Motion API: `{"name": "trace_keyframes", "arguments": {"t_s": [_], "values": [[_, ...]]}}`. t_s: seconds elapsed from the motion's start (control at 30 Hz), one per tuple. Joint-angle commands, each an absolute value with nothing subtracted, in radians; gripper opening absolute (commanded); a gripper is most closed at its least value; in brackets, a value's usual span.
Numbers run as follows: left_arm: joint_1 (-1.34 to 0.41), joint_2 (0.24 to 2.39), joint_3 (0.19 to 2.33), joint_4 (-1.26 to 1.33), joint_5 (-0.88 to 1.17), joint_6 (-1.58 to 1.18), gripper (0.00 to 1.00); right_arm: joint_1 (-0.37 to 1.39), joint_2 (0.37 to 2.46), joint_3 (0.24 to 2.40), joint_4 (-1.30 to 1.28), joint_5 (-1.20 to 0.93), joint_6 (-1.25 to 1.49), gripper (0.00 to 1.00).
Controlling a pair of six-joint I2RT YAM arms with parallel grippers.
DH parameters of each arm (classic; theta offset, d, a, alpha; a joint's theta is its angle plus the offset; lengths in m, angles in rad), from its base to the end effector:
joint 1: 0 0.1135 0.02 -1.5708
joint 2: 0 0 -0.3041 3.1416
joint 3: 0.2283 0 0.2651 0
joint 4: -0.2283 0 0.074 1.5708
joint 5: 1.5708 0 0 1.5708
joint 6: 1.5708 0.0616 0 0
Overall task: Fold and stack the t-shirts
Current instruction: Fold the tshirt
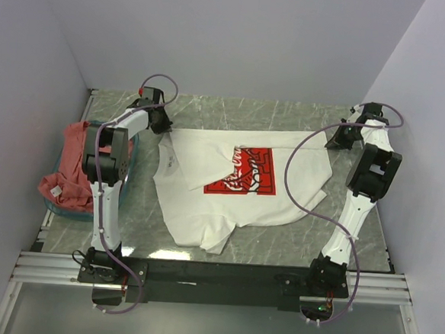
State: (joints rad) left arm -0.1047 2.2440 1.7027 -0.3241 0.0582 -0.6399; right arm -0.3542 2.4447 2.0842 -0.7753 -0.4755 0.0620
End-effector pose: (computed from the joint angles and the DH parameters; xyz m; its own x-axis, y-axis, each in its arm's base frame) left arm 0.5463 -0.0610 0.1665 -0.6921 -0.5267 -0.4936 -0.3383 0.8408 -0.4227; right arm 0.5446 -0.1713 0.1570 -0.8410 0.3698 -0.3949 0.1799 0.8796 0.4405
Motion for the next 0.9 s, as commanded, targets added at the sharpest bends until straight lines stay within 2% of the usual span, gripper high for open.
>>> {"name": "trace_keyframes", "arguments": {"t_s": [0.0,0.23,0.33,0.37,0.43,0.47,0.6,0.77,0.87], "values": [[-0.086,2.252,1.759,-0.331,0.049,-0.617,0.01,-0.365,2.465,2.137,-0.784,-0.457,0.063,0.0],[-0.083,2.293,1.844,-0.371,0.054,-0.606,0.04,-0.365,2.47,2.164,-0.782,-0.457,0.055,0.0],[-0.081,2.322,1.903,-0.406,0.064,-0.597,0.15,-0.362,2.461,2.175,-0.79,-0.46,0.04,0.18],[-0.081,2.333,1.916,-0.413,0.067,-0.595,0.25,-0.364,2.453,2.174,-0.79,-0.457,0.035,0.26],[-0.08,2.333,1.946,-0.423,0.077,-0.581,0.33,-0.364,2.425,2.151,-0.785,-0.446,0.017,0.31],[-0.08,2.316,1.945,-0.41,0.081,-0.574,0.41,-0.362,2.41,2.135,-0.776,-0.445,0.009,0.36],[-0.08,2.226,1.919,-0.353,0.094,-0.54,0.57,-0.357,2.326,2.039,-0.739,-0.437,-0.049,0.44],[-0.08,2.041,1.869,-0.29,0.086,-0.471,0.61,-0.344,2.198,1.881,-0.701,-0.459,-0.127,0.5],[-0.08,1.862,1.731,-0.204,0.077,-0.42,0.65,-0.316,2.117,1.78,-0.672,-0.459,-0.173,0.52]]}}
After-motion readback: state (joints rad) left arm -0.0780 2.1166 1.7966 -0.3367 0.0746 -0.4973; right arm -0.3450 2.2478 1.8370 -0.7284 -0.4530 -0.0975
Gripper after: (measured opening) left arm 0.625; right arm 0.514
